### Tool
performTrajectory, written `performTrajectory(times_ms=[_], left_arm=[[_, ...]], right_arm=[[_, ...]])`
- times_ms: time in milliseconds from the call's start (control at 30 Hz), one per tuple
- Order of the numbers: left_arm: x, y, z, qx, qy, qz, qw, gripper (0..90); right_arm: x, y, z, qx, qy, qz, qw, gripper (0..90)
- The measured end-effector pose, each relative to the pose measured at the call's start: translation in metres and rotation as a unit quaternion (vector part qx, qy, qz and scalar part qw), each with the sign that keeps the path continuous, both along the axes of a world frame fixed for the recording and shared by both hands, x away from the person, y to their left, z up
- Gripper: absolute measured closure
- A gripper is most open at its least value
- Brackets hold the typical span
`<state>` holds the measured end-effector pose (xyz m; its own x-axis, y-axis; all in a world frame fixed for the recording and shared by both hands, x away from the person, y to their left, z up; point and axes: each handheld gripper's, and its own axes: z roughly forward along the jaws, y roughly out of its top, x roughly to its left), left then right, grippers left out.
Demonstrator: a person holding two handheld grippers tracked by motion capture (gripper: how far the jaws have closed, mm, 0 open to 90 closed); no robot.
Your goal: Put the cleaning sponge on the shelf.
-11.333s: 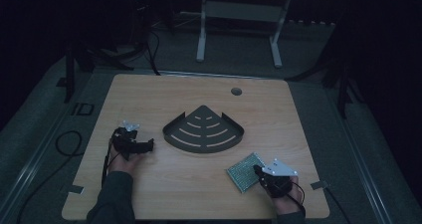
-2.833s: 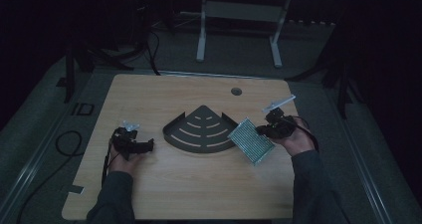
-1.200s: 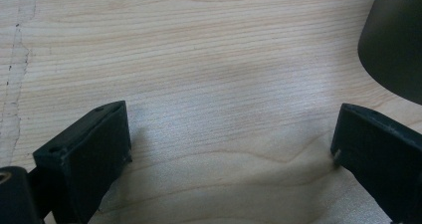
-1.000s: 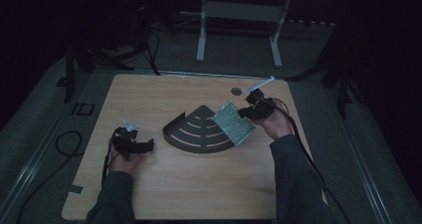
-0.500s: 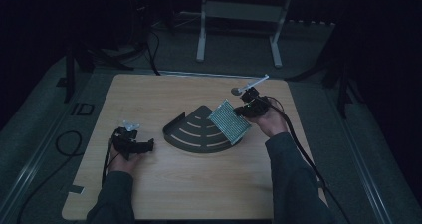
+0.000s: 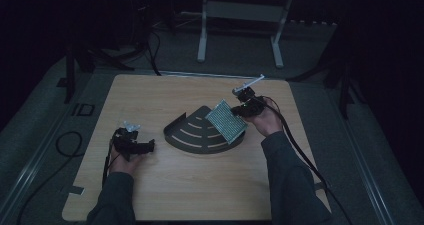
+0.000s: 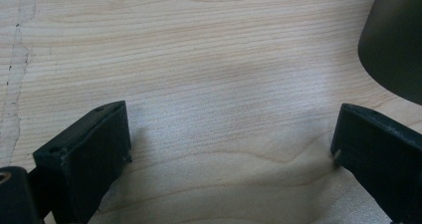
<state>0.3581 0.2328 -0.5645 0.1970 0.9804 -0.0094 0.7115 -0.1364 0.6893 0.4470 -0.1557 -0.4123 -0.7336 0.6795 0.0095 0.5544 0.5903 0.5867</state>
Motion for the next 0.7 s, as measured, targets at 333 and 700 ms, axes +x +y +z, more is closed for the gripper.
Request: performTrajectory(times_ms=[333, 700], left_arm=[[0.000, 0.000, 0.000, 0.000, 0.000, 0.000, 1.0000, 2.5], [0.000, 0.000, 0.000, 0.001, 0.001, -0.001, 1.0000, 2.5]], right_arm=[[0.006, 0.005, -0.007, 0.004, 0.004, -0.002, 1.0000, 89.9], [0.009, 0.010, -0.016, -0.001, 0.004, -0.002, 1.0000, 89.9]])
